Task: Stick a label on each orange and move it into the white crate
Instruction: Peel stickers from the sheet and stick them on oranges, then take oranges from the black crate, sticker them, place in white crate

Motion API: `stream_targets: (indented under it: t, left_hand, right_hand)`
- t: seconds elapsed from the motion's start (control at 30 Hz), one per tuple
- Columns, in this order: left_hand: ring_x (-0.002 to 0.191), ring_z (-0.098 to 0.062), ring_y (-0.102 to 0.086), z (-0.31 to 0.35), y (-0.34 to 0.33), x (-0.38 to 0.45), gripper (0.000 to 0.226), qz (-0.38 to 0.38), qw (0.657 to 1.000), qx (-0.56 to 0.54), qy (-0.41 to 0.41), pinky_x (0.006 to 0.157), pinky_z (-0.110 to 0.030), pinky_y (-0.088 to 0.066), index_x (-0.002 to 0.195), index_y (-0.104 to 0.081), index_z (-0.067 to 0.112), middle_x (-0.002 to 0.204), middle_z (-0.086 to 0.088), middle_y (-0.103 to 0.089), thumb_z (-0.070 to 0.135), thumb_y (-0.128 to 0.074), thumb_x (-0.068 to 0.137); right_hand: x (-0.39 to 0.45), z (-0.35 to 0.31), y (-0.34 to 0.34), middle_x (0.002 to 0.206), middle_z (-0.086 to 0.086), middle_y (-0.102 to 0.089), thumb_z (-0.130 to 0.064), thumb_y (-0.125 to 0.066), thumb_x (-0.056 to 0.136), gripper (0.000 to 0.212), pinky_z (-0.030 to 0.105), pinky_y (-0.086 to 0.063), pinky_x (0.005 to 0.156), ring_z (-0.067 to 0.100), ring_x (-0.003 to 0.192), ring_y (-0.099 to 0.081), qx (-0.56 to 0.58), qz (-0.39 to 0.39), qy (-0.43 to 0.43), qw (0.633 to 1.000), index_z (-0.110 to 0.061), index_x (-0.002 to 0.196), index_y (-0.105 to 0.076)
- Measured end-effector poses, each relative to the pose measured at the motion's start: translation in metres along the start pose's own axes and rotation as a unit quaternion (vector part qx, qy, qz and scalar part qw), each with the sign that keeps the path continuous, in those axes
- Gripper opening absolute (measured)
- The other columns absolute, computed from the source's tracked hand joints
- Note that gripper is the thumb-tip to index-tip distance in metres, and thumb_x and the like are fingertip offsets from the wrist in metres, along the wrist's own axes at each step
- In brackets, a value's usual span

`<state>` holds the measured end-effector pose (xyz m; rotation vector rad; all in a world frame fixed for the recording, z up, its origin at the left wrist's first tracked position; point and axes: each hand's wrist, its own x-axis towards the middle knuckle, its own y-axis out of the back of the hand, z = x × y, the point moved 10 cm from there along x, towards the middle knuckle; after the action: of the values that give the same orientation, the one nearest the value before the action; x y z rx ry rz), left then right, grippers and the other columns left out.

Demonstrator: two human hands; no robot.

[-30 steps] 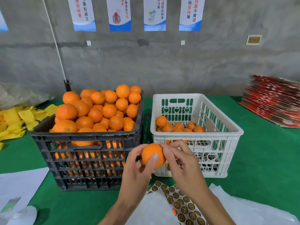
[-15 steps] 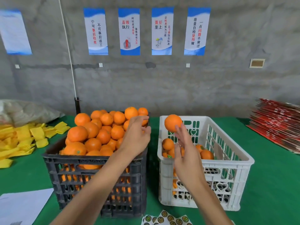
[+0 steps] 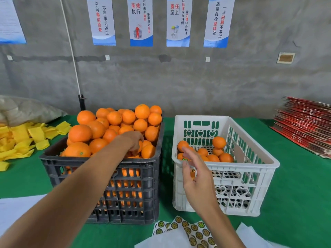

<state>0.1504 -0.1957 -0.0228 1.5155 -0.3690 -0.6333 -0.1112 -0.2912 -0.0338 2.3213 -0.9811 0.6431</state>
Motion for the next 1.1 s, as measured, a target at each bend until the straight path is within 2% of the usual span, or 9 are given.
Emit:
stream_targets:
  t: [0.17,0.27,0.37,0.47,0.6,0.73,0.87,1.0,1.1]
  left_hand:
    - [0.129,-0.039,-0.057,0.001,0.053,-0.05,0.063,0.27,0.96,-0.062,-0.04,0.098,-0.049,-0.053,0.148,-0.055,0.027,0.143,-0.015,-0.057,0.023,-0.077,0.089]
    - [0.13,-0.031,-0.058,0.007,0.052,-0.115,0.067,0.425,0.877,-0.21,-0.078,0.098,-0.047,-0.052,0.147,-0.056,0.027,0.144,-0.007,-0.06,0.042,-0.082,0.087]
    - [0.118,-0.025,-0.064,0.018,0.031,-0.191,0.063,0.555,0.776,-0.27,-0.127,0.095,-0.036,-0.055,0.143,-0.061,0.02,0.135,-0.007,-0.064,0.05,-0.078,0.09]
    - [0.112,-0.019,-0.059,0.026,-0.005,-0.24,0.06,0.616,0.724,-0.258,-0.172,0.098,-0.009,-0.041,0.138,-0.064,0.007,0.127,-0.021,-0.062,0.042,-0.08,0.092]
    - [0.125,-0.005,-0.051,0.032,-0.078,-0.248,0.062,0.572,0.73,-0.309,-0.209,0.102,-0.013,-0.043,0.135,-0.064,0.0,0.125,-0.025,-0.058,0.033,-0.086,0.088]
    - [0.123,-0.003,-0.053,0.038,-0.151,-0.224,0.071,0.424,0.783,-0.403,-0.211,0.086,-0.01,-0.053,0.143,-0.062,0.015,0.134,-0.003,-0.052,0.046,-0.085,0.083]
    - [0.121,-0.002,-0.056,0.037,-0.189,-0.203,0.071,0.348,0.793,-0.467,-0.179,0.078,-0.011,-0.056,0.143,-0.059,0.035,0.134,0.014,-0.049,0.063,-0.079,0.082]
    - [0.12,-0.001,-0.059,0.052,-0.212,-0.192,0.068,0.271,0.804,-0.5,-0.175,0.079,-0.013,-0.057,0.14,-0.056,0.046,0.136,0.021,-0.049,0.07,-0.077,0.08]
    - [0.116,-0.001,-0.062,0.068,-0.227,-0.193,0.064,0.213,0.806,-0.516,-0.196,0.074,-0.015,-0.059,0.139,-0.053,0.052,0.138,0.022,-0.049,0.073,-0.074,0.082]
  right_hand:
    - [-0.006,0.002,0.0,0.14,-0.009,-0.06,-0.008,-0.052,0.105,0.038,0.039,-0.044,0.113,0.006,0.133,-0.053,-0.004,0.002,0.005,1.0,-0.016,0.142,-0.057]
    - [-0.015,0.001,-0.002,0.141,-0.007,-0.06,-0.015,-0.053,0.106,0.038,0.039,-0.045,0.112,0.005,0.132,-0.053,-0.01,-0.009,0.005,1.0,-0.017,0.144,-0.056]
    - [-0.034,0.001,-0.007,0.14,-0.011,-0.06,-0.028,-0.057,0.104,0.039,0.034,-0.044,0.112,0.004,0.132,-0.053,-0.013,-0.024,0.001,1.0,-0.021,0.143,-0.056]
    - [-0.071,0.012,-0.018,0.144,-0.012,-0.057,-0.04,-0.055,0.104,0.044,0.03,-0.041,0.114,0.0,0.134,-0.049,-0.044,-0.083,-0.017,0.995,-0.024,0.145,-0.054]
    - [-0.147,0.039,-0.05,0.158,-0.009,-0.044,-0.05,-0.047,0.106,0.052,0.034,-0.027,0.124,0.007,0.148,-0.033,-0.181,-0.264,-0.004,0.947,-0.027,0.153,-0.045]
    - [-0.207,0.068,-0.055,0.166,-0.011,-0.031,-0.059,-0.026,0.109,0.056,0.033,-0.002,0.128,0.011,0.157,-0.012,-0.317,-0.376,0.015,0.871,-0.032,0.155,-0.042]
    - [-0.219,0.088,-0.016,0.168,-0.015,-0.023,-0.066,-0.009,0.106,0.065,0.035,0.007,0.128,0.009,0.158,-0.003,-0.383,-0.364,-0.027,0.848,-0.036,0.157,-0.036]
    - [-0.213,0.112,0.037,0.167,-0.014,-0.024,-0.072,0.002,0.1,0.076,0.037,0.001,0.129,0.011,0.158,-0.009,-0.426,-0.306,-0.113,0.844,-0.039,0.156,-0.037]
    - [-0.208,0.13,0.066,0.168,-0.012,-0.024,-0.07,-0.005,0.098,0.074,0.036,-0.002,0.128,0.014,0.158,-0.012,-0.458,-0.267,-0.166,0.831,-0.038,0.156,-0.038]
